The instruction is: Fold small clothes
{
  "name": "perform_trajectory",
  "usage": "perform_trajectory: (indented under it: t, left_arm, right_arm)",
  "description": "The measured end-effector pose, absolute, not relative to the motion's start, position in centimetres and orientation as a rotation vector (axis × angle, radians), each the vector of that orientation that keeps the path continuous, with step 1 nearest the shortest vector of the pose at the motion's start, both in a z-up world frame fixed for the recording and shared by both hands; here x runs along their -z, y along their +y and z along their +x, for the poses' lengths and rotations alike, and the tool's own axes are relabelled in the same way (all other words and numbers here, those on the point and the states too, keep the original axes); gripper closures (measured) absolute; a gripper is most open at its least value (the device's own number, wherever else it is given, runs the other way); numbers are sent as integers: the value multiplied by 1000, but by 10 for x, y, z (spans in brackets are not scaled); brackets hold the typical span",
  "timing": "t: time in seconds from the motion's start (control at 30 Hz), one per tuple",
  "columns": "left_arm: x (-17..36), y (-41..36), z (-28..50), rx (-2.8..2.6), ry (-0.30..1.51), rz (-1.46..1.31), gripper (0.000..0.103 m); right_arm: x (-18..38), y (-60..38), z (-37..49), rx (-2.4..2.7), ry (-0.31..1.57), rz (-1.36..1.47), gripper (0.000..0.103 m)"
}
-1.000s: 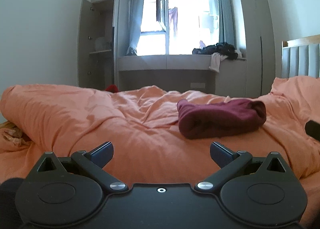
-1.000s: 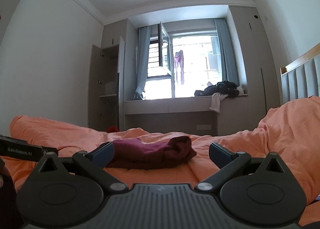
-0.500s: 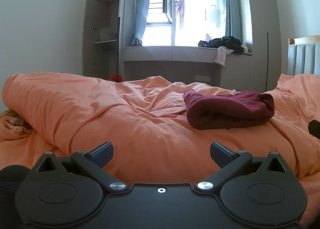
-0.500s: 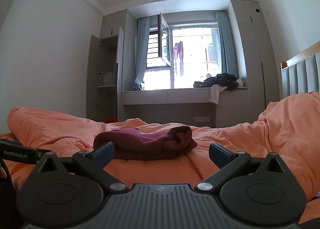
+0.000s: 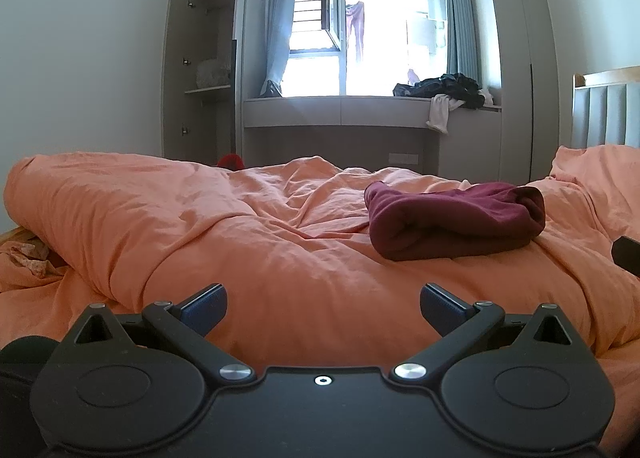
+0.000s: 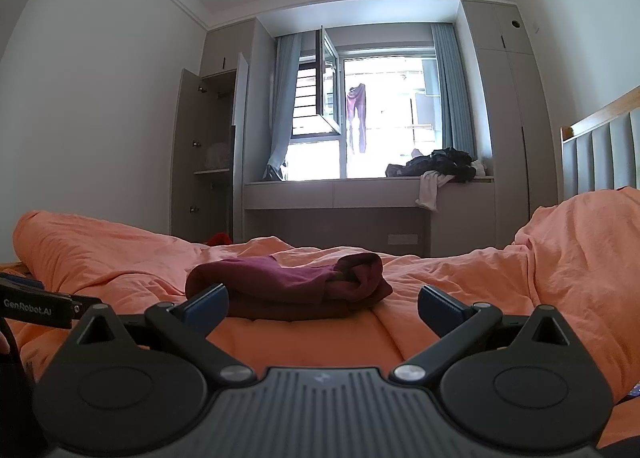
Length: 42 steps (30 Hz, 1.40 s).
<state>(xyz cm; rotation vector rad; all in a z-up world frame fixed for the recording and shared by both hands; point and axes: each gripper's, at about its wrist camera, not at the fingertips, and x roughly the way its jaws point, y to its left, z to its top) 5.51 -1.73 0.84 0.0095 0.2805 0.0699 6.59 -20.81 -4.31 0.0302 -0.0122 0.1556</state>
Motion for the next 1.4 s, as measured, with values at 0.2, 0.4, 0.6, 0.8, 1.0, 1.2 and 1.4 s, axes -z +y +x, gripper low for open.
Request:
perform_trajectory:
  t: [0.2,0.4,0.6,0.8,1.0,1.2,1.4]
  left_arm:
    - [-8,-17,55,-70,280,10,0]
    - [-9,-17,54,-70,279,10,0]
    - [-10,-17,53,-68,278,13,0]
    - [-10,-17,52,-68,278,13,0]
    - [-10,-17,52,-67,278,14,0]
    - [-10,-17,52,-68,278,14,0]
    - [-10,-17,52,-68,278,14,0]
  right_arm:
    - [43,-208,66,-155,-13,30,0]
    - [43,-208,66,-155,-14,31,0]
    - [44,-209,67,-155,-14,32,0]
    - [44,-209,67,-156,-14,31,0]
    - [44,-209,67,-156,-15,31,0]
    - [45,-209,68,-155,-16,32,0]
    - [45,-209,68,-155,-16,33,0]
